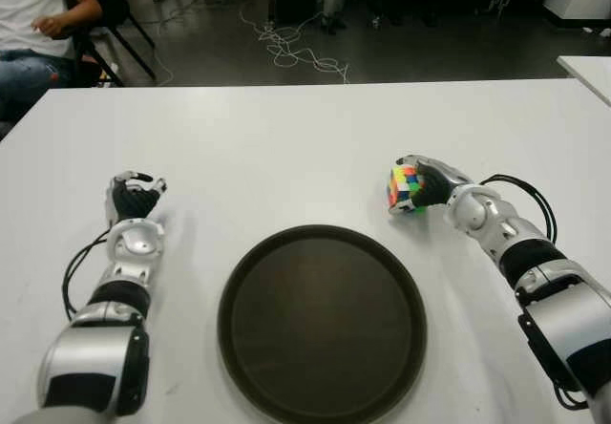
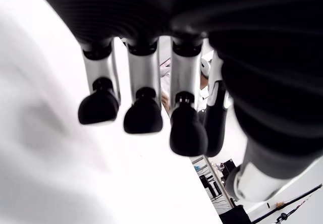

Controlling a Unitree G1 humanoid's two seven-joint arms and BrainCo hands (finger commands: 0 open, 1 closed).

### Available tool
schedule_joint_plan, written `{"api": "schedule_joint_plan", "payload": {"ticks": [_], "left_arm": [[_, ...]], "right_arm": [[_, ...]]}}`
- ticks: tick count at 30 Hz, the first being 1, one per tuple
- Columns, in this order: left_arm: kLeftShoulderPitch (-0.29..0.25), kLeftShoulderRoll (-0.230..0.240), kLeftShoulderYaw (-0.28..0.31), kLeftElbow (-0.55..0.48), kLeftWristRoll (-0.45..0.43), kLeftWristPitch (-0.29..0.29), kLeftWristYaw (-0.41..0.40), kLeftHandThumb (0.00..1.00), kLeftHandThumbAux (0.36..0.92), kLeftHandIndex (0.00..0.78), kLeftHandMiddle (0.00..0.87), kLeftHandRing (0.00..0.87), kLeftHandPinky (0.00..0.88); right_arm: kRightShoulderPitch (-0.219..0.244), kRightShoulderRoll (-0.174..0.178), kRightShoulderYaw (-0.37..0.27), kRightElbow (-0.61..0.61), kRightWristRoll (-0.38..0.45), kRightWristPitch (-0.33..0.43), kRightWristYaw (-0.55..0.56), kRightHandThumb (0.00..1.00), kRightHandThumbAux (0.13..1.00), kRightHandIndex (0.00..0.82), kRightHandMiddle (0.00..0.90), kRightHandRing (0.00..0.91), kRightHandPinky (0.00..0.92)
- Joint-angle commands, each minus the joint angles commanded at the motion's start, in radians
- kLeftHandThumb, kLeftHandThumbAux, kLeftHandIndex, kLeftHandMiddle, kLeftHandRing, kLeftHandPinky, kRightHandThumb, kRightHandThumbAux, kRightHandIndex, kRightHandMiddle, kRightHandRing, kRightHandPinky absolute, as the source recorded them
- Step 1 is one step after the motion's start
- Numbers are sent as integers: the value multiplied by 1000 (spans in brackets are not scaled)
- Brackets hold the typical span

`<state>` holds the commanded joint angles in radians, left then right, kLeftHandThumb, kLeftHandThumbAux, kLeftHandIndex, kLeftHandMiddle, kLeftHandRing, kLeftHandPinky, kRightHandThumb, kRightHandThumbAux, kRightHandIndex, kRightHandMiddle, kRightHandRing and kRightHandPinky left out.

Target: Pick up the Rubik's Cube and put it in the plate

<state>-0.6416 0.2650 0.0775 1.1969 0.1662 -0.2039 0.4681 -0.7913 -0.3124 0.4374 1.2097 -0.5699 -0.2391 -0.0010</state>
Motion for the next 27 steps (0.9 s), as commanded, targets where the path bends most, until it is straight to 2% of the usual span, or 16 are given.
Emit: {"api": "schedule_joint_plan", "payload": {"ticks": [15,27], "left_arm": [[-1,-1,0,-1,-1,7,-3,711,701,442,811,812,807],[0,0,-2,1,1,-3,-2,711,700,442,809,809,799]], "right_arm": [[-27,-14,48,-4,-42,25,69,0,716,41,73,65,26],[-33,-21,50,-7,-46,23,94,0,708,42,79,73,28]]}}
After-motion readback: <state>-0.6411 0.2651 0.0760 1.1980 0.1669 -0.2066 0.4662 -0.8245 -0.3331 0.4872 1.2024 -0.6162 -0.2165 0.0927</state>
